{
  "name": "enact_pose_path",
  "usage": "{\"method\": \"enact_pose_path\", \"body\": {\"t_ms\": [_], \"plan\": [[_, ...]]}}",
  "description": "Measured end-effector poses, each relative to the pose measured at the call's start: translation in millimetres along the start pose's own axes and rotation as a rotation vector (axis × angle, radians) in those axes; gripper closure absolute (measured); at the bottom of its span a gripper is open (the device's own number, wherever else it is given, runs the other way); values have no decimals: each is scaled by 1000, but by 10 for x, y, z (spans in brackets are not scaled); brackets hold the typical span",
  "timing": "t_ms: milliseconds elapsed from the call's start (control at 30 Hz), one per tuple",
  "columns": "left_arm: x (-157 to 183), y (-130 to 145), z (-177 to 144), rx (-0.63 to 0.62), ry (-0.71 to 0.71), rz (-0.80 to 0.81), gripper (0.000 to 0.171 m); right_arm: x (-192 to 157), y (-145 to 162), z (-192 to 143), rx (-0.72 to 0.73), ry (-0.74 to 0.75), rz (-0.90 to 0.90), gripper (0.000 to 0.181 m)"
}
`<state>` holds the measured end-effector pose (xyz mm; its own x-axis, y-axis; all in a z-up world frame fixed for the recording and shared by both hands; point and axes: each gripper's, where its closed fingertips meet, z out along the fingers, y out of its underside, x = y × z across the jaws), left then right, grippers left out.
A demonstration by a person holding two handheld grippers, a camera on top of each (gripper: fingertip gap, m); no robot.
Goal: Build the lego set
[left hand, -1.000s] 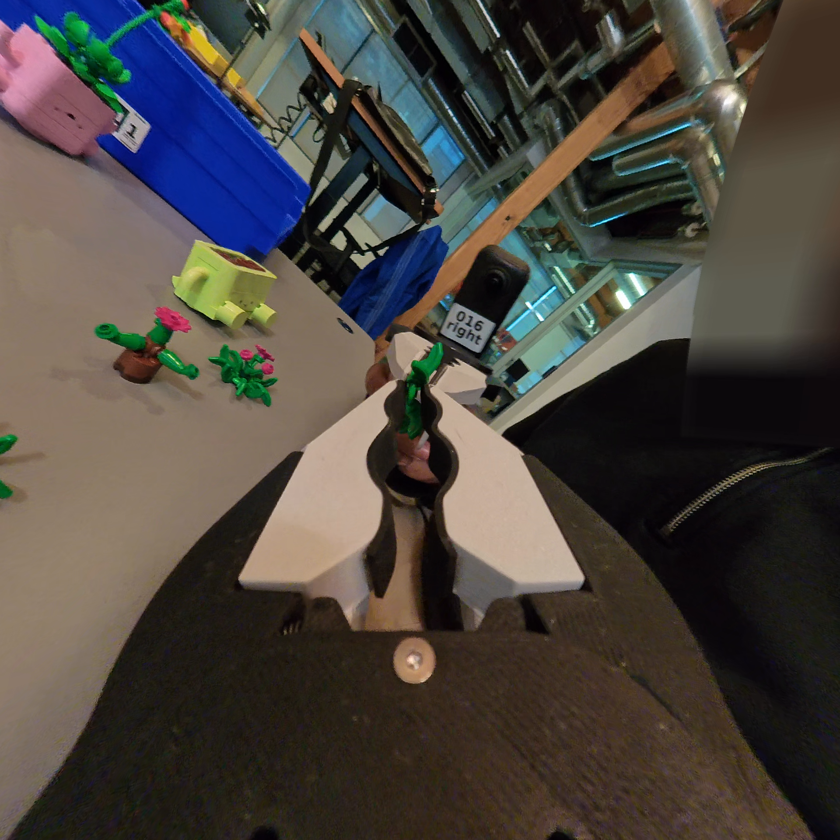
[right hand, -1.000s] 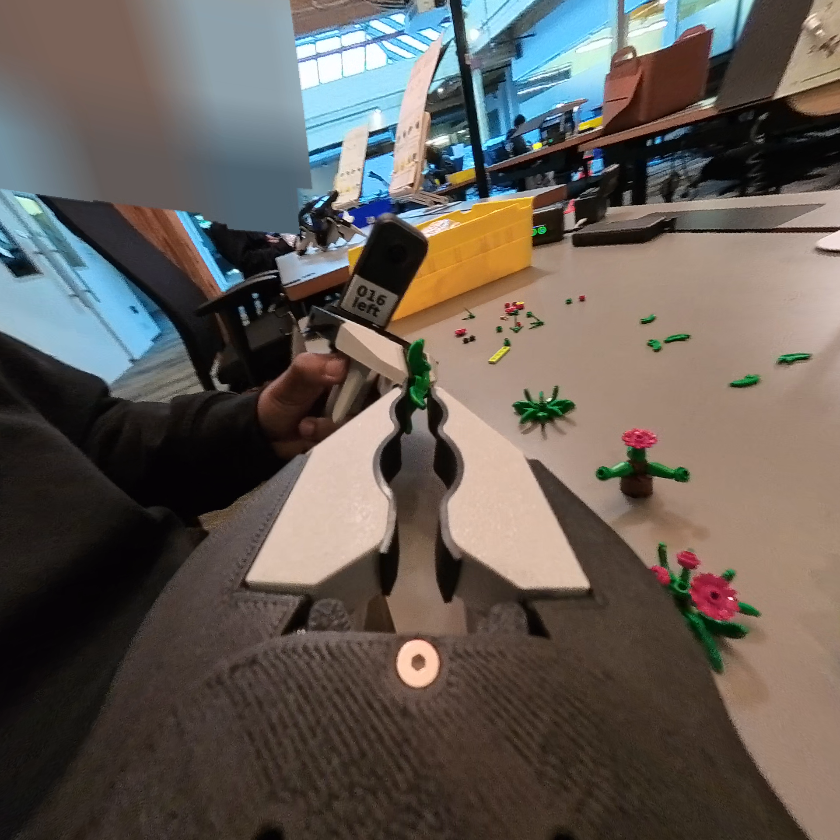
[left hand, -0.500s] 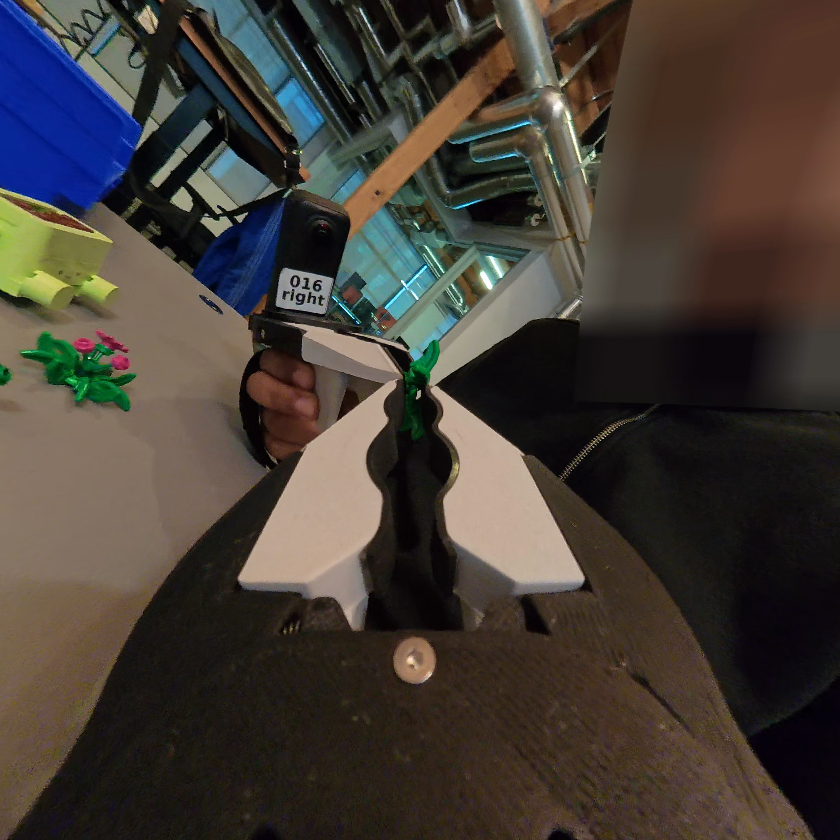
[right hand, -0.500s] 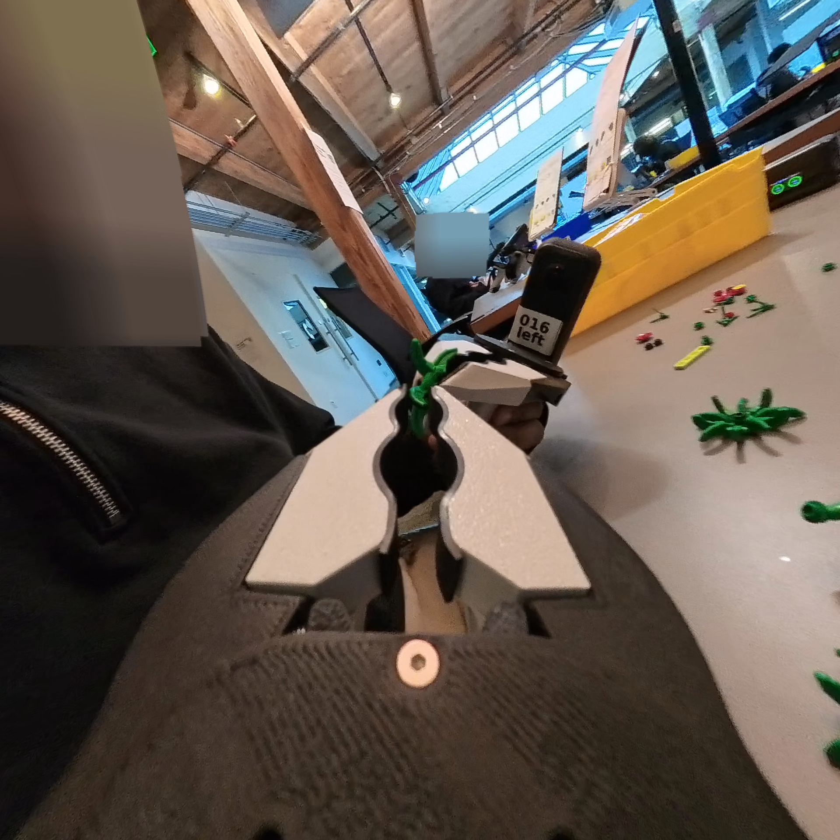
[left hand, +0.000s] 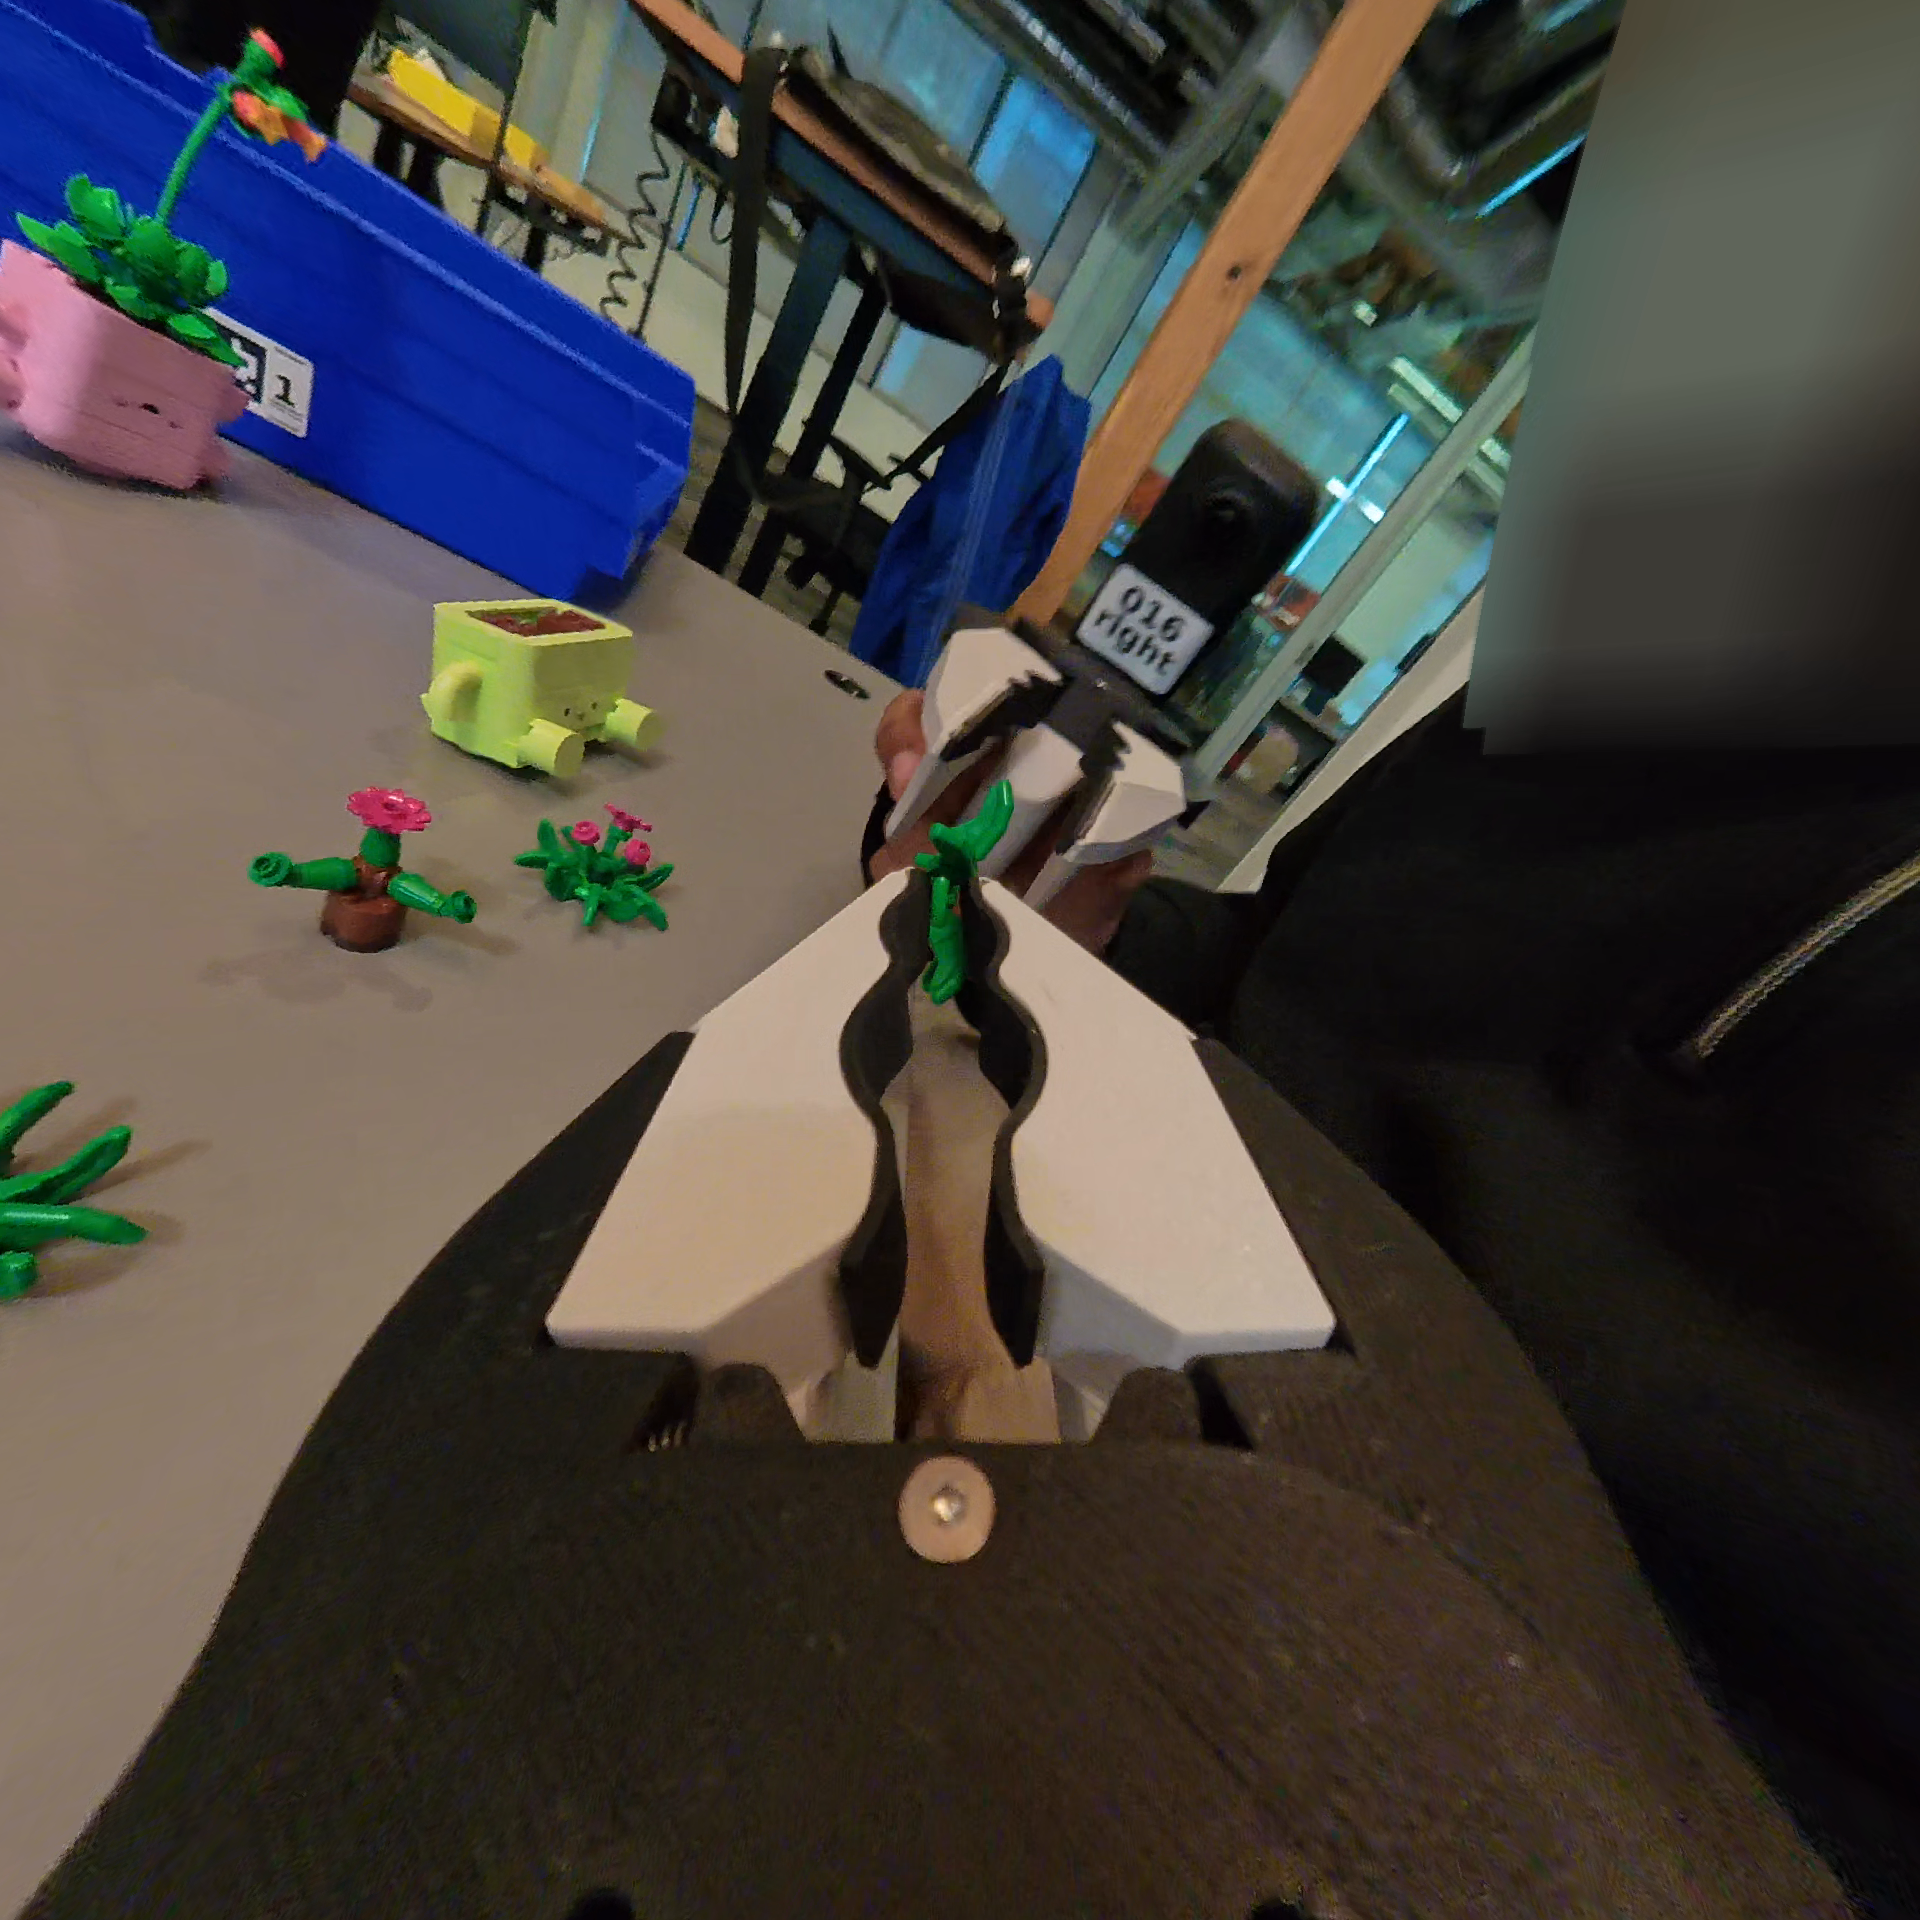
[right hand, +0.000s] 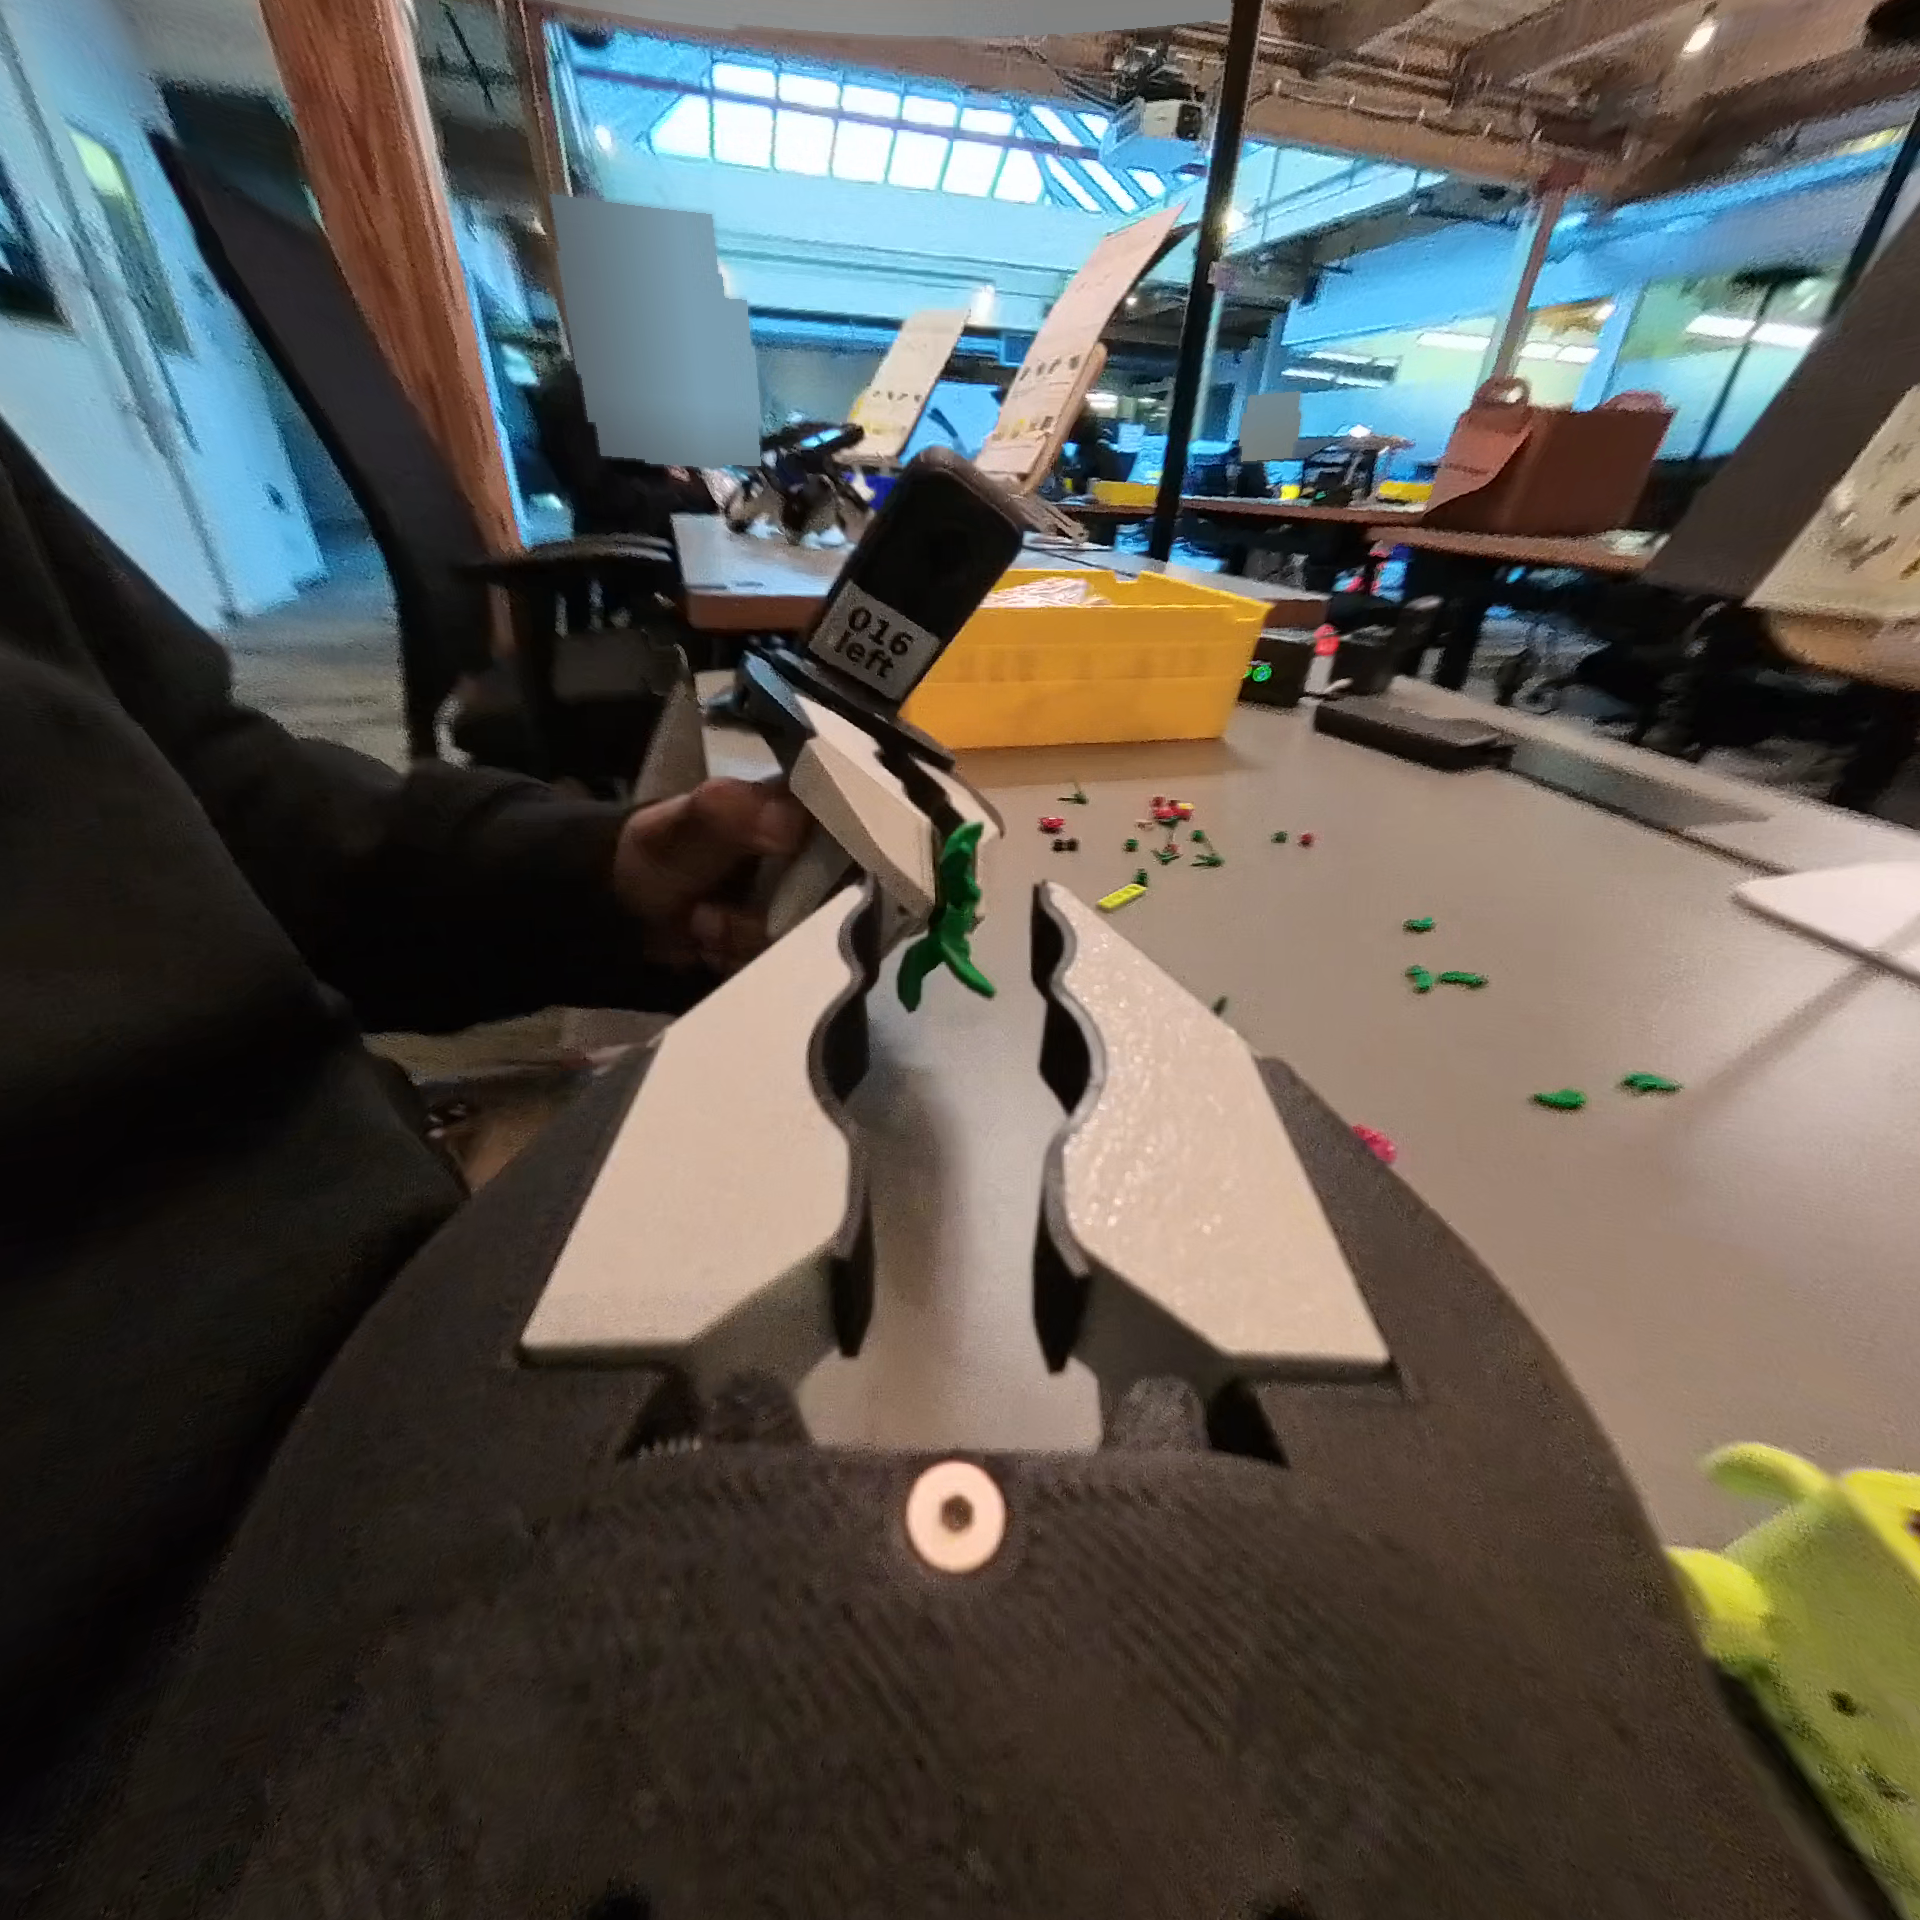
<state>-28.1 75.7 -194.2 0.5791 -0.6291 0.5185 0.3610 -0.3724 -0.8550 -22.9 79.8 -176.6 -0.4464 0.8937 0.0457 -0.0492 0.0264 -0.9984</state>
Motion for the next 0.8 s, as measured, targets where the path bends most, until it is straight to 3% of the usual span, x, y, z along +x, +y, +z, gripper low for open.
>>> {"method": "enact_pose_path", "body": {"t_ms": [167,433,533,800], "plan": [[31,92,76,-72,-47,108,168,-70,27,18,-13,-11,-66,161],[96,110,106,-81,-22,126,168,-122,66,17,-24,-78,-19,177],[126,103,100,-77,-9,148,168,-137,38,16,-13,-151,127,177],[174,113,82,-85,6,209,168,-141,10,11,59,-433,750,178]]}}
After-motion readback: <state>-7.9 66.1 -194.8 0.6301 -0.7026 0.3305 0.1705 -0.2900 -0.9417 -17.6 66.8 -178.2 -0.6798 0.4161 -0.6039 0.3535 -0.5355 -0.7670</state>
